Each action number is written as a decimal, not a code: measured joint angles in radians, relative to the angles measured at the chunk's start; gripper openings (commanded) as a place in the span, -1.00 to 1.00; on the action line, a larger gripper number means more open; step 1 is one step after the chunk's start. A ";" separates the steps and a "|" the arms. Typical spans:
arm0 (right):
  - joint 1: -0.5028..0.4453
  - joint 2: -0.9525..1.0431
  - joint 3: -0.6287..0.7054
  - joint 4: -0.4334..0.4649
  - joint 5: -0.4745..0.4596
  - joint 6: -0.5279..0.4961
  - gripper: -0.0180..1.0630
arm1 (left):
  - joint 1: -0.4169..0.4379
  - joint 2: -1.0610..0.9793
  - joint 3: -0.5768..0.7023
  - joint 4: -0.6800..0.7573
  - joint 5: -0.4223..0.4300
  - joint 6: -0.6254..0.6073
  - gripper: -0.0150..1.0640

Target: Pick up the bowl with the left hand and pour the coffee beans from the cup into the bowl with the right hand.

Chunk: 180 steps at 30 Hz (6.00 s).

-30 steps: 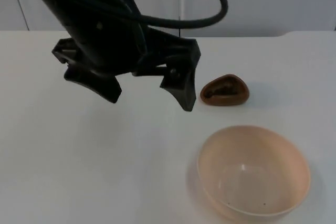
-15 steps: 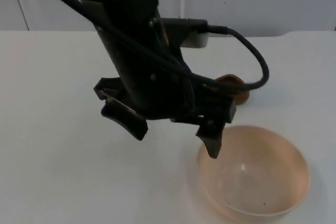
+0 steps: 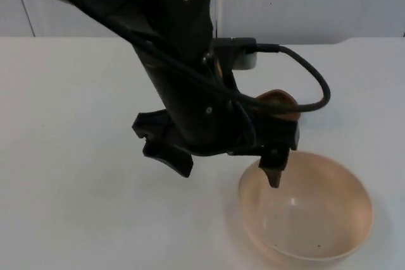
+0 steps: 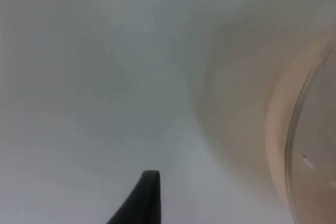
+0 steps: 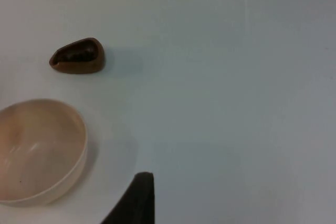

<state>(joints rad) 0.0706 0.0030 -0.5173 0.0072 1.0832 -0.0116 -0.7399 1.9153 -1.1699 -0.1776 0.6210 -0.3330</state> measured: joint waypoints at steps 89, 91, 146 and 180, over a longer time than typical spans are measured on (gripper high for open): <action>0.000 0.000 0.000 0.000 0.000 0.000 0.98 | 0.064 0.089 0.057 -0.257 -0.095 0.251 -0.15; 0.000 0.000 0.000 0.000 0.000 0.000 0.98 | 0.064 0.089 0.057 -0.267 -0.095 0.251 -0.24; 0.000 0.000 0.000 0.000 0.000 0.000 0.98 | 0.294 -0.141 0.191 -0.141 0.087 0.300 -0.98; 0.000 0.000 0.000 0.000 0.000 0.000 0.98 | 0.294 -0.168 0.216 -0.218 0.024 0.352 -0.98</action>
<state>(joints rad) 0.0706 0.0030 -0.5173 0.0072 1.0832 -0.0116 -0.4454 1.7473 -0.9539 -0.3960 0.6447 0.0190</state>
